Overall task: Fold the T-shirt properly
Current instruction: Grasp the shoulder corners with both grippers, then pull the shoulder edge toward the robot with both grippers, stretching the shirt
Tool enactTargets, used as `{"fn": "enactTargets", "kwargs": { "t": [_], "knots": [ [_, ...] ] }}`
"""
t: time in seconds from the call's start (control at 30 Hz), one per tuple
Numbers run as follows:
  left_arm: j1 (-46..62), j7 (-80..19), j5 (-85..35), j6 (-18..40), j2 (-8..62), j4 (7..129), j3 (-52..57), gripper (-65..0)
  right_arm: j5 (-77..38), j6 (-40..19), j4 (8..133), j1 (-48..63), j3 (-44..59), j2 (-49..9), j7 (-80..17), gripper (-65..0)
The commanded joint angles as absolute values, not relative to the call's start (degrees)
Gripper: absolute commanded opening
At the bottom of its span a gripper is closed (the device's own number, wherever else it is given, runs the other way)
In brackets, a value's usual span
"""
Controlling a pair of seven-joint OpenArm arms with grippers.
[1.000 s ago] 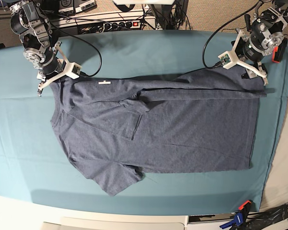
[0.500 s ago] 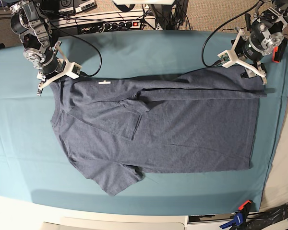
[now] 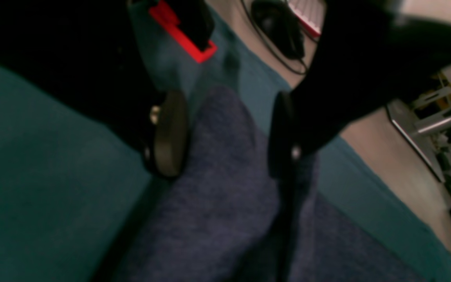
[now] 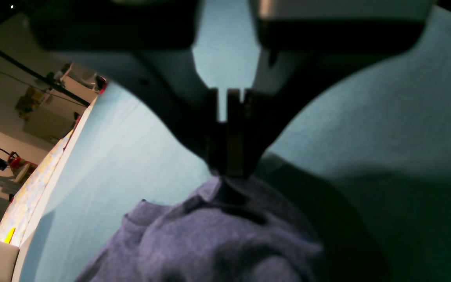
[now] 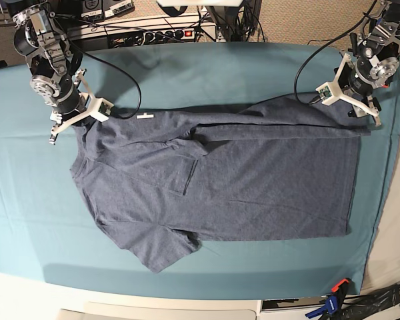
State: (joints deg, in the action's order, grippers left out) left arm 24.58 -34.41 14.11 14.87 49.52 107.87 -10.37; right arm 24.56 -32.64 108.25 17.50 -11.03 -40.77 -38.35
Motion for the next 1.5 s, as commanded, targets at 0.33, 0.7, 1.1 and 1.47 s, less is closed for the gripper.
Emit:
{"fn": "enactTargets", "kwargs": {
  "t": [0.33, 0.7, 1.1, 1.47],
  "knots": [
    [24.6, -40.3, 14.9, 14.9, 51.5, 107.6, -10.0, -65.0, 24.9, -29.7, 109.2, 17.0, -10.5, -41.8, -42.0, -65.0],
    [24.8, -40.3, 15.0, 12.9, 56.8, 111.0, -10.0, -65.0, 24.9, -29.2, 109.2, 20.6, -10.5, -43.5, -43.4, -65.0],
    [29.8, -40.7, 14.6, 12.9, 56.8, 113.1, -10.0, -65.0, 25.1, -28.7, 114.3, 26.7, -10.5, -43.5, -45.0, -65.0],
    [31.0, -42.7, 17.0, 11.0, 56.9, 113.1, -10.0, -65.0, 25.0, -28.7, 114.3, 27.0, -10.4, -46.5, -46.3, -65.0]
  ]
}}
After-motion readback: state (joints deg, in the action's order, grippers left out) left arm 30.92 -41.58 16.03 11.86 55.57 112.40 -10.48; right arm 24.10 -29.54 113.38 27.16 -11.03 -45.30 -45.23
